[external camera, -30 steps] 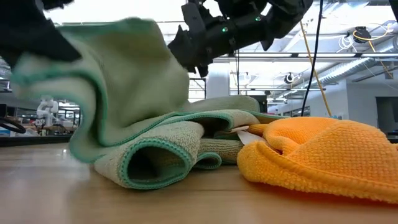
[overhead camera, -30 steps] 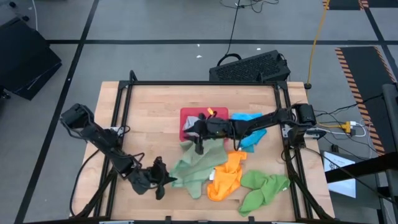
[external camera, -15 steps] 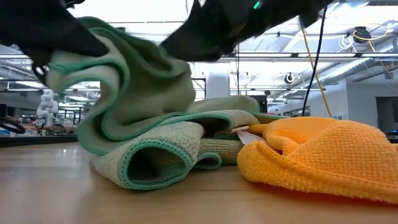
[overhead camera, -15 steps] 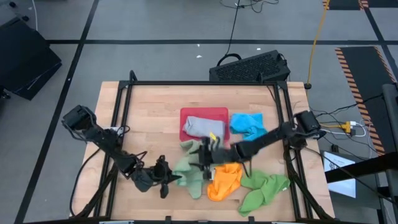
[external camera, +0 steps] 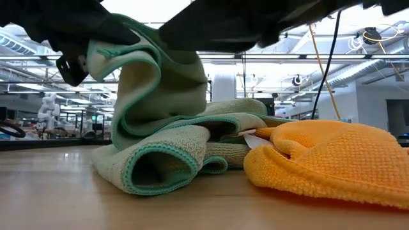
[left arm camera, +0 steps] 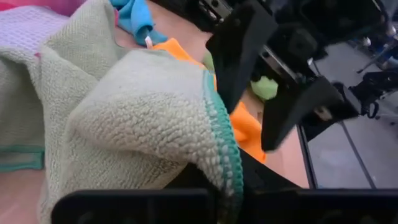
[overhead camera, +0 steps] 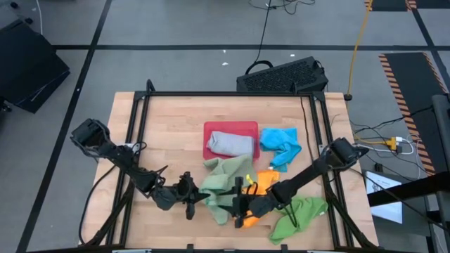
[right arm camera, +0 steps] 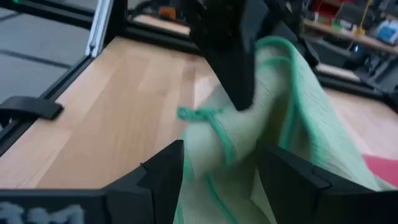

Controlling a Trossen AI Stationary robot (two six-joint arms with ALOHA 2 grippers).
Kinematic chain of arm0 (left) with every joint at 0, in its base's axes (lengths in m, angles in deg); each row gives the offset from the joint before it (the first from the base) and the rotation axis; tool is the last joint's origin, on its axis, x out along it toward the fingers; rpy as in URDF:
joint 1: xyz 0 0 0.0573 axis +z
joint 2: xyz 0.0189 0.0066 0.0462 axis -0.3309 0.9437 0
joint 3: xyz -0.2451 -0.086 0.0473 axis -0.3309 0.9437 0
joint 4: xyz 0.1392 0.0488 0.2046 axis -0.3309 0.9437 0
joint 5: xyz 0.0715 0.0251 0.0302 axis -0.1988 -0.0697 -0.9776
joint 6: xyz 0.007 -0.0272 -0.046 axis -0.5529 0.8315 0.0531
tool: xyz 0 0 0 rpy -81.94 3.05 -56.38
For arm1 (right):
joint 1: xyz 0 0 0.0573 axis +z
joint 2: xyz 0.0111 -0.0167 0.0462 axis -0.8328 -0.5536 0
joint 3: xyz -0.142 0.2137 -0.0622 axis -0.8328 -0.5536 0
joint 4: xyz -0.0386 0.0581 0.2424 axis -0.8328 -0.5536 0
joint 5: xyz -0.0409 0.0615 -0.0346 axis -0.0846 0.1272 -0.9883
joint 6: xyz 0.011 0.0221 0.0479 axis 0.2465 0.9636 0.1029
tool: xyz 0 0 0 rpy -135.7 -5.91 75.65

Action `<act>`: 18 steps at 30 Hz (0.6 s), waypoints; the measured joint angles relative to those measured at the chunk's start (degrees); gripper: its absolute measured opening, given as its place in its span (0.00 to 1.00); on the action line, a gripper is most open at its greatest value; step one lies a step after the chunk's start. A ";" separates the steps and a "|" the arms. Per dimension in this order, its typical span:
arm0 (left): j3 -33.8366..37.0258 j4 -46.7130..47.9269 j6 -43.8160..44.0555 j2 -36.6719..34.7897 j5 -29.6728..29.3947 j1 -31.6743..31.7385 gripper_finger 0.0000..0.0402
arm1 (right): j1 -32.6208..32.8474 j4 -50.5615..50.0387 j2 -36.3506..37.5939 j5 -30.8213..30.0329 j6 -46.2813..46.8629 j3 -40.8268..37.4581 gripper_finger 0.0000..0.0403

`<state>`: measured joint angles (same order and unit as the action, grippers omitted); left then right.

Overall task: Fold microfiber towels
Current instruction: Fold the light green microfiber cloth

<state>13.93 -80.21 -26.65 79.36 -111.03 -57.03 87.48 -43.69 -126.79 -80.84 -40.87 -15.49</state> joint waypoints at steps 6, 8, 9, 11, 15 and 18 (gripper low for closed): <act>0.00 -0.13 0.45 0.00 0.63 0.18 0.01 | -1.37 2.89 -2.13 -2.90 -1.53 0.02 0.50; 0.00 -0.32 0.43 0.00 0.65 0.18 0.02 | -1.95 3.17 -2.04 -2.73 -1.98 0.04 0.48; 0.00 -0.44 0.16 0.00 0.65 0.20 0.03 | -2.22 3.11 -2.04 -2.70 -2.14 0.04 0.46; 0.00 -1.05 -0.56 0.00 0.65 0.28 0.03 | -2.66 2.86 -2.08 -1.65 -3.22 0.04 0.40; 0.00 -1.13 -1.01 0.00 0.74 1.04 0.01 | -3.63 2.64 -2.06 2.03 -3.89 0.04 0.26; 0.00 -1.06 -1.28 0.00 0.99 1.69 0.02 | -3.98 1.40 -2.06 1.90 -4.09 0.04 0.14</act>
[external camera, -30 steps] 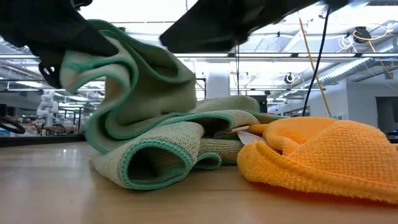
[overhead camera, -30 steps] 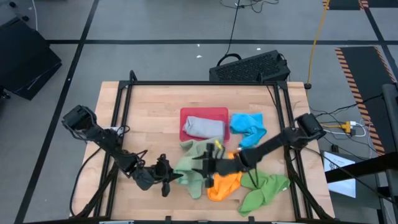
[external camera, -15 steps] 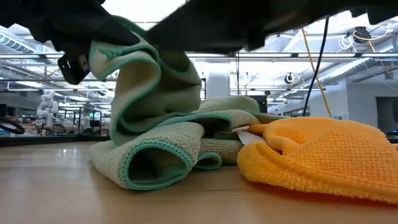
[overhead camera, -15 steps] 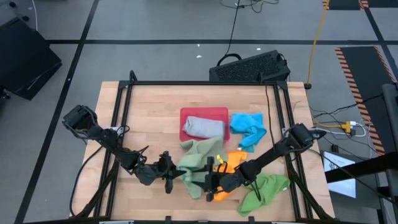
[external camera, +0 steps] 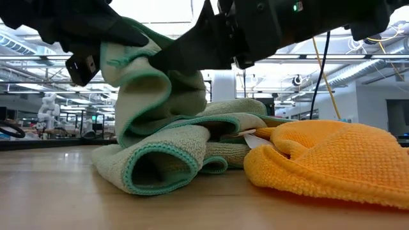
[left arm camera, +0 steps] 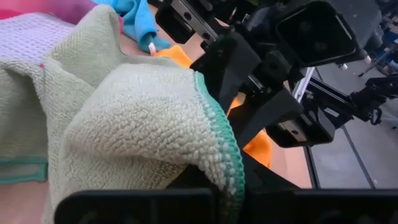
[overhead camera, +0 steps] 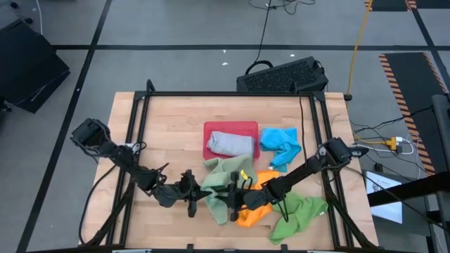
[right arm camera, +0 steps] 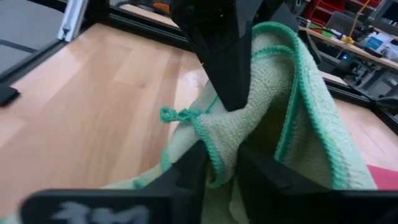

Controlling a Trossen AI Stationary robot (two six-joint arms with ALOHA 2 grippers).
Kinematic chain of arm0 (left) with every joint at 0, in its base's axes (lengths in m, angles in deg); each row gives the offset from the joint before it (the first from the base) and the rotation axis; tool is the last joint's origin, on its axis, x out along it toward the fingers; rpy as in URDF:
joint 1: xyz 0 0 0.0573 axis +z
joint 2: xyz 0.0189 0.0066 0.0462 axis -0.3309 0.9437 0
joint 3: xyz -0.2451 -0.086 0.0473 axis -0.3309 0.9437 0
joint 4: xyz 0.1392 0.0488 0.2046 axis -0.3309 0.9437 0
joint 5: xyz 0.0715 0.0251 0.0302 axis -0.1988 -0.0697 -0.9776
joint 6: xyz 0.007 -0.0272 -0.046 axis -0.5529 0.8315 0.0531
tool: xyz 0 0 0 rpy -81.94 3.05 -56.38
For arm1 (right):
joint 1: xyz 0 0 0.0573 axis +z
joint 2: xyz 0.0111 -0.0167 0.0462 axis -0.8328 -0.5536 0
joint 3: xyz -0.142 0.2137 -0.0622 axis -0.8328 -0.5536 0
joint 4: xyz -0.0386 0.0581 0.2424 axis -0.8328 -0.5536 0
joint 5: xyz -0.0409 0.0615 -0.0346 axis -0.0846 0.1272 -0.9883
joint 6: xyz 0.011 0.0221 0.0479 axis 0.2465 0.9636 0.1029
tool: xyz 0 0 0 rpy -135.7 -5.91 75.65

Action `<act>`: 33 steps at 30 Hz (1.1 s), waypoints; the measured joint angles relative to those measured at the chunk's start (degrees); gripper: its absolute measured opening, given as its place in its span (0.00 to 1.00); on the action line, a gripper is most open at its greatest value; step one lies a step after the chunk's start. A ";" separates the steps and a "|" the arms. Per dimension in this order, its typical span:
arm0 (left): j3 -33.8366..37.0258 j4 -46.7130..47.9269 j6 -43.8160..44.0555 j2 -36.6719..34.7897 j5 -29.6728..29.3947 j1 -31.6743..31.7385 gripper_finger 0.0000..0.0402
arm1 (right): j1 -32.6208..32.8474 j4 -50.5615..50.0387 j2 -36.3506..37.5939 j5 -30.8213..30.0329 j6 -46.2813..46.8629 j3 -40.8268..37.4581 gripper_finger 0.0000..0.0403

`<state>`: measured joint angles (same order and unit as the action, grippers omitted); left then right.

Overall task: Fold microfiber towels
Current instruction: Fold the light green microfiber cloth

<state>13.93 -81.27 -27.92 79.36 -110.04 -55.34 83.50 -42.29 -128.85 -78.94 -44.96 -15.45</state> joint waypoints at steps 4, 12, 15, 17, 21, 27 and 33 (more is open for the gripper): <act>0.00 0.10 -0.23 0.00 0.98 0.85 0.03 | -0.15 -0.02 0.00 -0.08 -0.96 0.00 0.02; 0.00 0.25 -0.15 0.00 -1.48 1.12 0.08 | -1.95 -0.80 0.00 1.53 2.09 0.00 0.02; 0.00 0.25 -0.11 0.00 -2.46 1.12 0.20 | -3.34 -1.58 0.00 4.64 5.06 0.00 0.01; 0.00 0.77 1.02 0.00 -3.27 1.11 0.31 | -3.97 -1.73 0.00 5.94 6.11 0.00 0.01; 0.00 3.36 2.73 0.00 -2.31 0.84 0.51 | -4.29 -2.40 0.00 6.12 6.92 0.02 0.02; 0.00 3.54 3.09 0.00 -1.02 -1.29 0.63 | -5.34 -2.40 0.00 9.18 8.37 0.02 0.02; 0.00 3.53 4.86 0.00 -2.99 -2.93 0.60 | -5.41 -0.83 0.03 11.37 8.97 0.02 0.02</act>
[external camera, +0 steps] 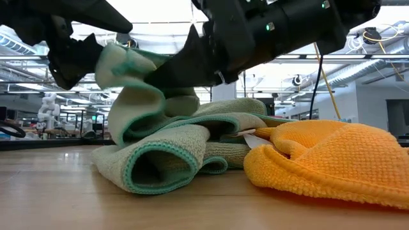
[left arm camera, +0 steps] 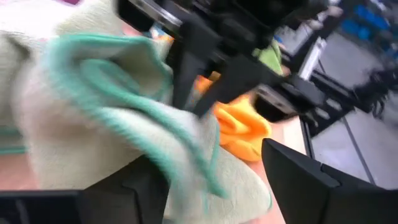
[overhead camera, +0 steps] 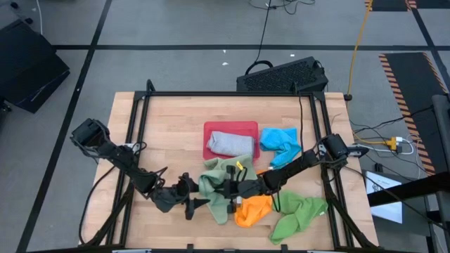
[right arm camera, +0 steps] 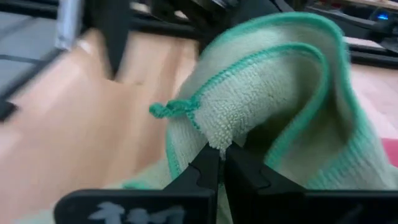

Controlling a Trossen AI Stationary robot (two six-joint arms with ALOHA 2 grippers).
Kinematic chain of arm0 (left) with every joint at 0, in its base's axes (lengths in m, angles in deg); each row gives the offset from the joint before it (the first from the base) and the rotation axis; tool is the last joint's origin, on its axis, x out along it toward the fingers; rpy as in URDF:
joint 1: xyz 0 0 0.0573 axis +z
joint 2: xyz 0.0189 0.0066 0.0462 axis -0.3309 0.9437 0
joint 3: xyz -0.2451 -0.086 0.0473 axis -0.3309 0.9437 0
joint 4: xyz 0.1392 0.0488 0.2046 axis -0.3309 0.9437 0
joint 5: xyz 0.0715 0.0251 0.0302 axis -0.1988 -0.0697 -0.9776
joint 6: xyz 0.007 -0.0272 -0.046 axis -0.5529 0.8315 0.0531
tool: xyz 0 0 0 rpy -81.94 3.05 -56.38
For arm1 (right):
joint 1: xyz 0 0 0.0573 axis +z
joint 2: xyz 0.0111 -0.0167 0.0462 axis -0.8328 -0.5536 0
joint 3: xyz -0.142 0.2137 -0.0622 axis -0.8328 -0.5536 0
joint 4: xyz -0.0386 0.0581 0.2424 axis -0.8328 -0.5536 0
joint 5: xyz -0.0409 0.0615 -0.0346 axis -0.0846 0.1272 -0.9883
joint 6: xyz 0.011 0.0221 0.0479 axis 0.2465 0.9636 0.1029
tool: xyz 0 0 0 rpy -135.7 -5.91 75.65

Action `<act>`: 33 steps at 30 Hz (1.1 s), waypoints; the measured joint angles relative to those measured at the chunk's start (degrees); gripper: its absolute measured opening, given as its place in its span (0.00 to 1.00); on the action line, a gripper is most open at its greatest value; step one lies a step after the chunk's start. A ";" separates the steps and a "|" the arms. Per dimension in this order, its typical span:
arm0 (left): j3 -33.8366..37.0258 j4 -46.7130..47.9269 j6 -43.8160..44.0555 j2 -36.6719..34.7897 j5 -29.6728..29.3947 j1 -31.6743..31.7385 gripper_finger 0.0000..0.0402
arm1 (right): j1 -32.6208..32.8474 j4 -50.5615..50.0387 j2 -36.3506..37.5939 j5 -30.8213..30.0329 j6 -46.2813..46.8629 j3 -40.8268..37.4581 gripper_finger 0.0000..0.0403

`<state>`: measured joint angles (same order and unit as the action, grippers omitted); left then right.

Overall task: Fold microfiber towels
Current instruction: Fold the light green microfiber cloth

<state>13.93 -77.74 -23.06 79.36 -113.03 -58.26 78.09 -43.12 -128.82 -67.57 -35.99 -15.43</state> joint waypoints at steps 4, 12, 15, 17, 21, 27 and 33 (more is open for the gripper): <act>0.00 -0.89 3.49 0.00 -3.55 -0.02 0.57 | 0.01 -0.56 0.38 2.01 4.37 0.82 0.02; 0.00 -3.20 4.11 0.00 -3.15 0.19 0.50 | 1.47 -7.48 0.34 -1.11 5.29 6.11 0.02; 0.00 -3.39 4.47 0.00 -2.46 0.15 0.48 | 1.48 -8.47 0.34 -0.96 6.60 7.86 0.02; 0.00 -3.46 4.49 0.00 -1.93 0.18 0.48 | 1.54 -8.68 0.34 -0.95 8.01 8.14 0.02; 0.00 -3.56 4.44 0.00 -0.16 0.18 0.47 | 1.67 -9.34 0.34 -0.90 9.88 8.54 0.02; 0.00 -3.59 2.50 0.00 1.61 -1.30 0.45 | 1.12 -15.43 0.34 -0.61 12.92 8.63 0.02; 0.00 -3.41 2.81 0.00 1.15 -2.92 0.39 | -0.01 -16.64 0.34 -1.03 13.32 8.63 0.02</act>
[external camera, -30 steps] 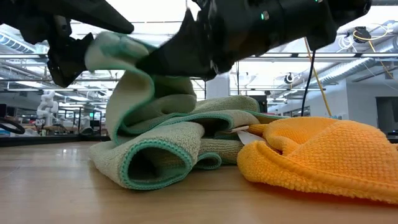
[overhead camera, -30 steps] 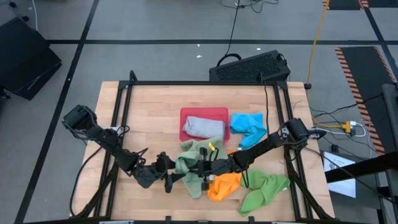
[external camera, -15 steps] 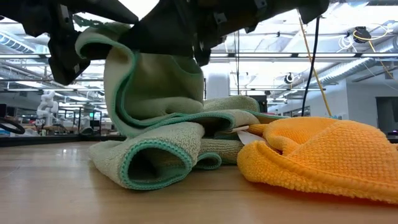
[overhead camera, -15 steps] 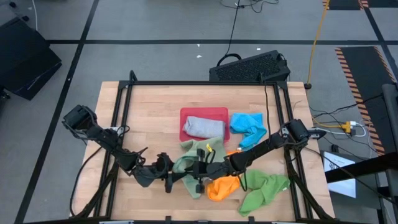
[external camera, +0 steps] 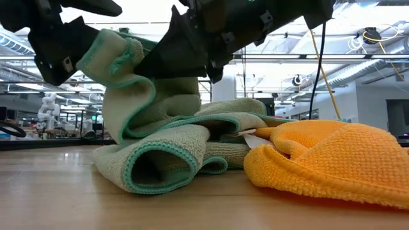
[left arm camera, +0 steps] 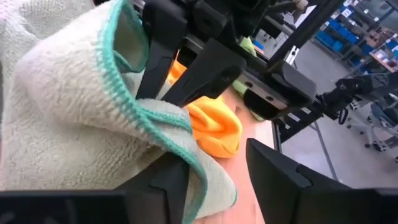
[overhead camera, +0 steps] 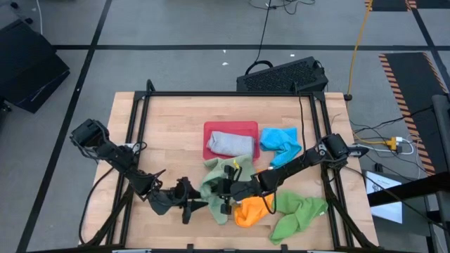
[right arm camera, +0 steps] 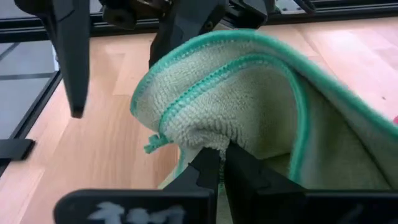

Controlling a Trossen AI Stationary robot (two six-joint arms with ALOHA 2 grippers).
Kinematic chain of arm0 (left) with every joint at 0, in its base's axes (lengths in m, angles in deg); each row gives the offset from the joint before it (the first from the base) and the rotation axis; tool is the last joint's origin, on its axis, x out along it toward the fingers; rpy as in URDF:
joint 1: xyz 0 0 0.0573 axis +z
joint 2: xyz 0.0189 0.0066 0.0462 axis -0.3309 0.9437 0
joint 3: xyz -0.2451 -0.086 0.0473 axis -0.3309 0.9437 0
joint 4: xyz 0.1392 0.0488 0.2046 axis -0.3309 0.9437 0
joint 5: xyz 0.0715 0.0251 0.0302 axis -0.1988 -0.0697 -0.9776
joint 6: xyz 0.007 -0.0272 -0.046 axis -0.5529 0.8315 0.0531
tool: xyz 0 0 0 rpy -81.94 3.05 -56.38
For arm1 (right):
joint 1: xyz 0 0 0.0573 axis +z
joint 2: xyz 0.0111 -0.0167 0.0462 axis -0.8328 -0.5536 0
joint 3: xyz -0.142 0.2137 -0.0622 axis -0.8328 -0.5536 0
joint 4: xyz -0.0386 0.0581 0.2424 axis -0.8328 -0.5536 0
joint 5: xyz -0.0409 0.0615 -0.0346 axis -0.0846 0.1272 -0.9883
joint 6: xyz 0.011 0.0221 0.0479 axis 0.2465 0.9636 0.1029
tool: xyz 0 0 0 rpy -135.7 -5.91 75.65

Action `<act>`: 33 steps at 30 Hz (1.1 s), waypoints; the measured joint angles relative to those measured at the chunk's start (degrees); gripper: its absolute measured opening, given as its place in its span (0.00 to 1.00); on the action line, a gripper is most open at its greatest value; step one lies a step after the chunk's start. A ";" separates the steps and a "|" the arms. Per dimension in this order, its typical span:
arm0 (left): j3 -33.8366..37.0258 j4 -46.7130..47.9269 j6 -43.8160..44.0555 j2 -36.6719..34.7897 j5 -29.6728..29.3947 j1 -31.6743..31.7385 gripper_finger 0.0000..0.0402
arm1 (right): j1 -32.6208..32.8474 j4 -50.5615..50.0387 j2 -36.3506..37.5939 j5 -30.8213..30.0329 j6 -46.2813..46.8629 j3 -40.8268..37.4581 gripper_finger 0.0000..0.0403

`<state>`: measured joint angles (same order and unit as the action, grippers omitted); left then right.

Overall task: Fold microfiber towels
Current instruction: Fold the light green microfiber cloth

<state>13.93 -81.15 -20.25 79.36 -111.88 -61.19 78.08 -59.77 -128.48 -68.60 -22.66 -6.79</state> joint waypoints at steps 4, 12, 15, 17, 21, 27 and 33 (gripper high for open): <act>0.00 0.03 0.37 0.00 -0.79 -0.28 0.33 | 0.07 1.08 0.00 0.43 -0.83 0.00 0.02; 0.00 1.85 -0.04 -0.67 -3.05 -0.27 0.26 | -0.11 1.02 2.40 3.68 -1.42 -0.04 0.02; 0.00 1.88 -1.46 -2.14 -4.44 0.00 0.26 | -0.86 1.37 3.00 6.38 -1.20 -0.04 0.02; 0.00 1.92 -2.98 -3.27 -5.37 0.05 0.27 | -1.47 2.38 3.06 7.69 -1.18 -0.04 0.02; 0.00 2.14 -6.47 -4.84 -5.62 0.11 0.30 | -2.23 2.34 3.06 8.24 -1.24 -0.04 0.02; -0.02 4.36 -6.34 -5.15 -5.56 1.33 0.30 | -2.62 4.54 3.06 9.48 -4.15 -0.15 0.02; -0.04 5.99 -5.86 -5.16 -5.22 2.62 0.22 | -2.97 4.17 2.97 10.47 -4.79 -0.22 0.02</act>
<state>13.89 -75.16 -26.11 74.20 -117.10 -58.57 75.11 -55.60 -125.51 -58.13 -27.46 -7.01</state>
